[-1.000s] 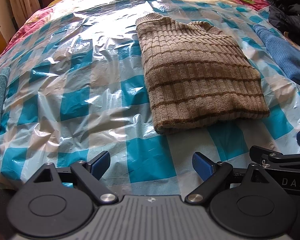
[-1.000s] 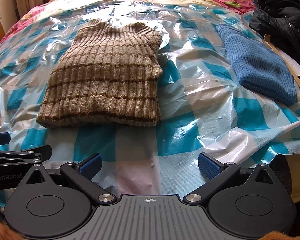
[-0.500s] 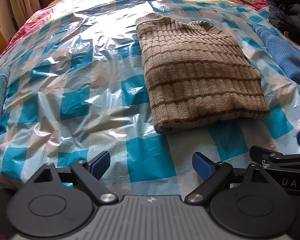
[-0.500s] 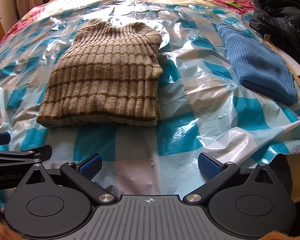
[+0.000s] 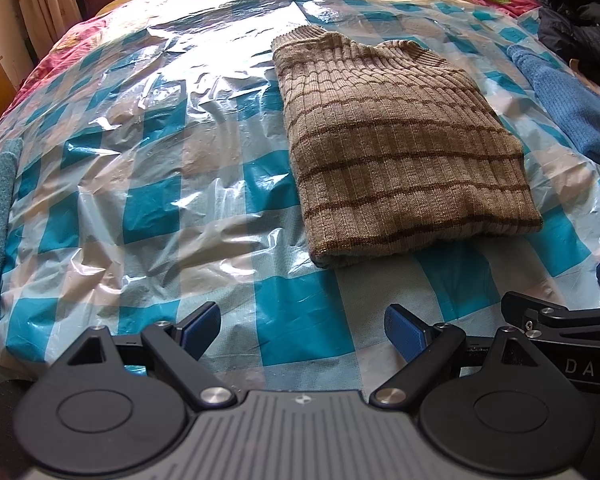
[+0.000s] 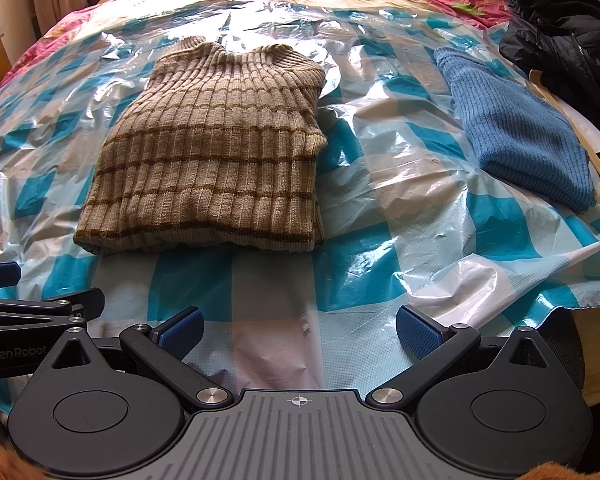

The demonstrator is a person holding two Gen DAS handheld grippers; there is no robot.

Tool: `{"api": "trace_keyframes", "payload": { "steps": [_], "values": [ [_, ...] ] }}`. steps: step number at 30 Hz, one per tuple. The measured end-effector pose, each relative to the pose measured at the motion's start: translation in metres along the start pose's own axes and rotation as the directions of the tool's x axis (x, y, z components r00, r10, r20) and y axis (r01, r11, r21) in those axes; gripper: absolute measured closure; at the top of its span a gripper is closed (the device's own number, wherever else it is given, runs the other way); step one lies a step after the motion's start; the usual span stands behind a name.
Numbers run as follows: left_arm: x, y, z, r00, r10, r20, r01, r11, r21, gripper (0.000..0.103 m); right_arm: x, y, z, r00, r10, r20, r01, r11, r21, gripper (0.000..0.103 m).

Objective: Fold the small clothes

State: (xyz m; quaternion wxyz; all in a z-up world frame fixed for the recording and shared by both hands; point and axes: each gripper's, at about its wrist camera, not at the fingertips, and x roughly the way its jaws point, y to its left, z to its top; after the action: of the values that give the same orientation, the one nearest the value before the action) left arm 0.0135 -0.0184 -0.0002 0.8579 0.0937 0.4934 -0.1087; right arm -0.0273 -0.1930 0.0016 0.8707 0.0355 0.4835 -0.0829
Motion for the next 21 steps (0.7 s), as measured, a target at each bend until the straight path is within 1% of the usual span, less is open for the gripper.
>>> {"api": "trace_keyframes", "payload": {
  "steps": [21],
  "values": [
    [0.0008, -0.0004, 0.0013, 1.000, -0.007, -0.009, 0.007, 1.000, -0.003, 0.010, -0.0005, 0.0001, 0.0010, 1.000, 0.000, 0.000, 0.000, 1.000, 0.000, 0.000]
  ]
}}
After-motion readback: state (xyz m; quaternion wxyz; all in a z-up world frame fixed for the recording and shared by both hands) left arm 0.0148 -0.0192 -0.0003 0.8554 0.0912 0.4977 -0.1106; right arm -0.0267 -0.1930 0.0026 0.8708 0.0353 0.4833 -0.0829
